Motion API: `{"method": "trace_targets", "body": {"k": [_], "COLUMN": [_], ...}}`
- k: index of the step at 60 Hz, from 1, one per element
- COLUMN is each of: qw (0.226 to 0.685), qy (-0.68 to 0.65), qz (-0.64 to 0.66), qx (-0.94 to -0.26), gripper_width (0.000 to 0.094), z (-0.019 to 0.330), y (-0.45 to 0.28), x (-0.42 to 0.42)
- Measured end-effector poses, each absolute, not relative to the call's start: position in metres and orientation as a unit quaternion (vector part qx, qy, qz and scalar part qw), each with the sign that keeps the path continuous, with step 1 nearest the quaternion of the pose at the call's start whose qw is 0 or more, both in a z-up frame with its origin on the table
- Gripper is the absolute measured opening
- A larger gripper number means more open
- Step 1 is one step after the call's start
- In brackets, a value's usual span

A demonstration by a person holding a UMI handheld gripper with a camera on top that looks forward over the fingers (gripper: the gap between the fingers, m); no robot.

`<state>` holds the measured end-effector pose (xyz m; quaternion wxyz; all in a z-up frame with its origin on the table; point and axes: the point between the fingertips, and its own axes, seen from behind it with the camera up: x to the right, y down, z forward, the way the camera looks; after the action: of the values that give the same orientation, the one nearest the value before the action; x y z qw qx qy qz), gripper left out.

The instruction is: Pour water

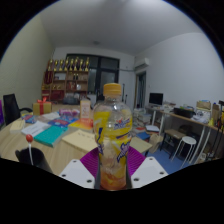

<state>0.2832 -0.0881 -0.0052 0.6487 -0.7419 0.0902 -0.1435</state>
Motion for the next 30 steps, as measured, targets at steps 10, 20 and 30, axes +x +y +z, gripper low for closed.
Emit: {"method": "trace_targets", "body": {"k": [10,20,30], "qw": [0.656,0.656,0.63], "qy": [0.119,0.128,0.139], "qz": [-0.12,-0.112,-0.085], "qx": [-0.736,-0.735,-0.76], "gripper_width": [0.0363,0.0478,0.0842], "z": [-0.005,-0.004,-0.02], "y": [-0.105,-0.102,-0.122], "x": [0.286,0.29,0.272]}}
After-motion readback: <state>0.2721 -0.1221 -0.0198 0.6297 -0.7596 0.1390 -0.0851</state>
